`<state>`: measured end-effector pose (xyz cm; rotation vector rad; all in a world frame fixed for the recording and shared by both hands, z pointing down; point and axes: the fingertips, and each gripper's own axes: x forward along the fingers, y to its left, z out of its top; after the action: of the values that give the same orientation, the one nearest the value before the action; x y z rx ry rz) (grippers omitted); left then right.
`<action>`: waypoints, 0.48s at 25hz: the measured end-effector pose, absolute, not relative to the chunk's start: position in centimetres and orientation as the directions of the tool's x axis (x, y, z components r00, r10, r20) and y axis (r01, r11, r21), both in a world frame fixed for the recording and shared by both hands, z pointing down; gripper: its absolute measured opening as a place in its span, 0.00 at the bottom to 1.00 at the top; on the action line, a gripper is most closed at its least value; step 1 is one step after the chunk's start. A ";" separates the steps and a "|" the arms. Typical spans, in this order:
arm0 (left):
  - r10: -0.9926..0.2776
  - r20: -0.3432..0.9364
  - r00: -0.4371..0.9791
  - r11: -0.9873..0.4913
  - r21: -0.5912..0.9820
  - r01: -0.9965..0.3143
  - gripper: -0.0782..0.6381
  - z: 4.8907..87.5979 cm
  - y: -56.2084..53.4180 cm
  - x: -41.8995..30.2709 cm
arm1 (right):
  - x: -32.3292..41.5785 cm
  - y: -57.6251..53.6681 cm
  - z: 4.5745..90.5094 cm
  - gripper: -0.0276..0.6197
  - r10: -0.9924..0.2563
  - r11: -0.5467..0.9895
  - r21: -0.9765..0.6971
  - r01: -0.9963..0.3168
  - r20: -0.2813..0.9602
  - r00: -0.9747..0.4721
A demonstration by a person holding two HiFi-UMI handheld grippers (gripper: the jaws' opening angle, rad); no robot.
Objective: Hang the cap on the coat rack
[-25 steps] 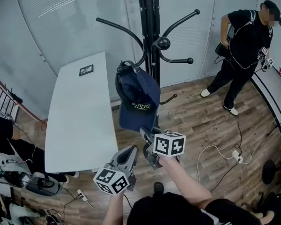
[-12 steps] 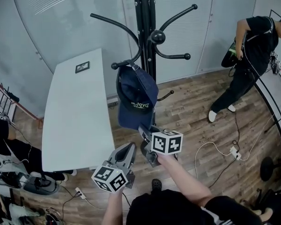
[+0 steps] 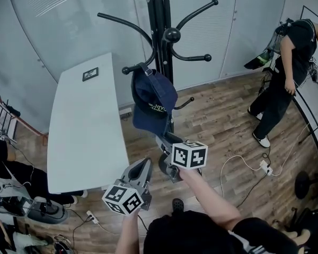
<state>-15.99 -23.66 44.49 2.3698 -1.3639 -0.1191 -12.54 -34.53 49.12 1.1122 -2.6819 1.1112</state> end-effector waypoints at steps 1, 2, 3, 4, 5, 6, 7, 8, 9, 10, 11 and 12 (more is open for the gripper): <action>-0.845 0.123 0.520 -0.444 0.381 -0.811 0.13 44.4 -23.6 -15.9 | -12.3 -34.6 49.0 0.26 -0.608 0.489 -0.604 -0.630 0.282 -0.742; -0.844 0.123 0.521 -0.446 0.379 -0.811 0.13 44.3 -23.6 -15.7 | -12.0 -34.6 48.9 0.27 -0.611 0.488 -0.604 -0.630 0.280 -0.741; -0.843 0.124 0.523 -0.447 0.378 -0.811 0.13 44.3 -23.5 -15.6 | -11.9 -34.6 48.8 0.27 -0.612 0.488 -0.605 -0.630 0.278 -0.741; -0.841 0.125 0.526 -0.449 0.378 -0.810 0.13 44.3 -23.4 -15.4 | -11.7 -34.4 48.8 0.27 -0.613 0.488 -0.605 -0.629 0.276 -0.740; -0.840 0.126 0.527 -0.451 0.378 -0.809 0.13 44.3 -23.3 -15.4 | -11.7 -34.3 48.8 0.27 -0.613 0.489 -0.605 -0.629 0.274 -0.741; -0.840 0.125 0.529 -0.452 0.378 -0.808 0.13 44.4 -23.2 -15.3 | -11.6 -34.1 48.7 0.27 -0.613 0.491 -0.604 -0.628 0.272 -0.742; -0.839 0.124 0.529 -0.453 0.378 -0.807 0.13 44.4 -23.1 -15.2 | -11.6 -33.9 48.6 0.27 -0.612 0.496 -0.603 -0.625 0.268 -0.744; -0.839 0.123 0.530 -0.454 0.379 -0.807 0.13 44.4 -23.0 -15.1 | -11.6 -33.7 48.5 0.27 -0.610 0.501 -0.602 -0.622 0.265 -0.747; -0.839 0.123 0.530 -0.454 0.379 -0.806 0.13 44.4 -22.9 -15.0 | -11.5 -33.4 48.5 0.27 -0.607 0.506 -0.600 -0.620 0.263 -0.750; -0.839 0.124 0.530 -0.454 0.380 -0.806 0.13 44.5 -22.8 -14.9 | -11.5 -33.2 48.5 0.27 -0.605 0.511 -0.597 -0.618 0.262 -0.752; -0.838 0.125 0.530 -0.453 0.382 -0.806 0.13 44.7 -22.8 -14.9 | -11.3 -33.1 48.5 0.27 -0.604 0.515 -0.594 -0.618 0.261 -0.753; -0.838 0.127 0.530 -0.450 0.386 -0.805 0.13 44.9 -22.7 -14.8 | -11.2 -32.9 48.5 0.27 -0.604 0.518 -0.590 -0.619 0.260 -0.753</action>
<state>-14.83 -22.69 44.88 2.3733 -1.3477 -0.1137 -11.17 -32.91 48.47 1.0955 -2.7179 1.0711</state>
